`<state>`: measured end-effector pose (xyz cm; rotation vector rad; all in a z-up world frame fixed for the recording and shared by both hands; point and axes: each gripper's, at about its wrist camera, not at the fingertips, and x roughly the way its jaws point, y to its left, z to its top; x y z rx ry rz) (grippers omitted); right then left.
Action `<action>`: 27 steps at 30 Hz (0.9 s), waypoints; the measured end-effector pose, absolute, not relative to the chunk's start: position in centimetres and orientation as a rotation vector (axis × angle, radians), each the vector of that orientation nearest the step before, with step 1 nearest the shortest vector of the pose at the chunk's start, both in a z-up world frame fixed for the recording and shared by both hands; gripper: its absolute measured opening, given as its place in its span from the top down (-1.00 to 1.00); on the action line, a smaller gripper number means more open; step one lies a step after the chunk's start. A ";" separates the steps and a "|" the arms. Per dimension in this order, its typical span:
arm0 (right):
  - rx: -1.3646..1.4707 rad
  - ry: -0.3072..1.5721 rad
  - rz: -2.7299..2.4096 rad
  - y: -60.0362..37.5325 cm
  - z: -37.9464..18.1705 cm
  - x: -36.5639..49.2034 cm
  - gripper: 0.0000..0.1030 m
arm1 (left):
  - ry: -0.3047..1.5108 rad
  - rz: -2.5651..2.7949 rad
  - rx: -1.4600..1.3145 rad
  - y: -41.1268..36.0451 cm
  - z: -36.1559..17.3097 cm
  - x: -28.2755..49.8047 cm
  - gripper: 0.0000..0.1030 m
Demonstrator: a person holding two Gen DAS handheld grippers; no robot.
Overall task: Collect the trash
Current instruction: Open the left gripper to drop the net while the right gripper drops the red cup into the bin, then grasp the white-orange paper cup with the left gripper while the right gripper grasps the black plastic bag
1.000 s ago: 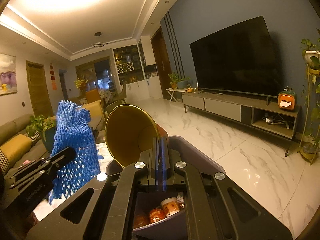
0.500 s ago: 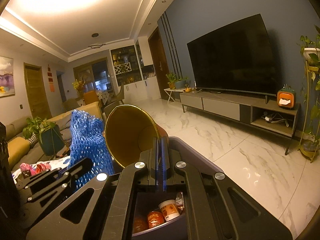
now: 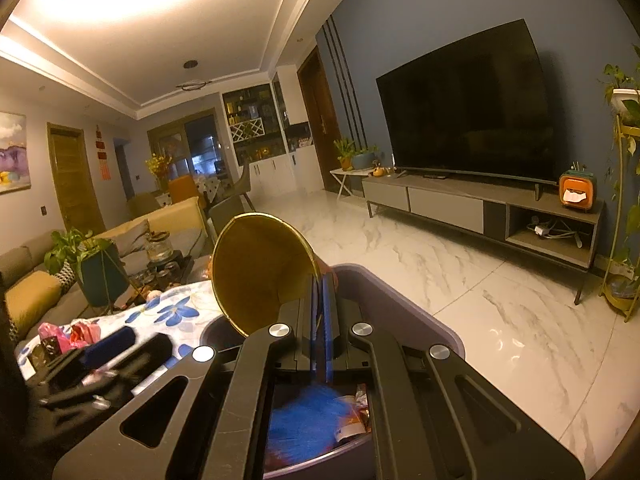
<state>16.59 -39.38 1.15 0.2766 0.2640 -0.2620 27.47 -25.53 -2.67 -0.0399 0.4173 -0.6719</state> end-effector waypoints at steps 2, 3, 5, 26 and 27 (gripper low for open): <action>0.277 0.275 -0.262 -39.3 0.9 16.9 0.93 | 0.405 -0.648 -0.058 -24.3 -2.6 27.1 -0.49; 0.280 0.283 -0.259 -39.3 0.7 17.0 0.86 | 0.396 -0.632 -0.061 -23.8 -2.6 26.9 -0.57; 0.286 0.276 -0.260 -39.2 0.5 17.0 0.17 | 0.386 -0.599 -0.069 -22.6 -2.6 26.3 -0.63; 0.249 0.234 -0.196 -34.1 0.9 12.9 -0.71 | 0.372 -0.223 -0.161 -9.3 -3.6 20.4 -0.75; 0.248 0.239 -0.182 -33.5 0.8 12.7 -0.72 | 0.370 -0.203 -0.160 -8.7 -3.7 20.1 -0.75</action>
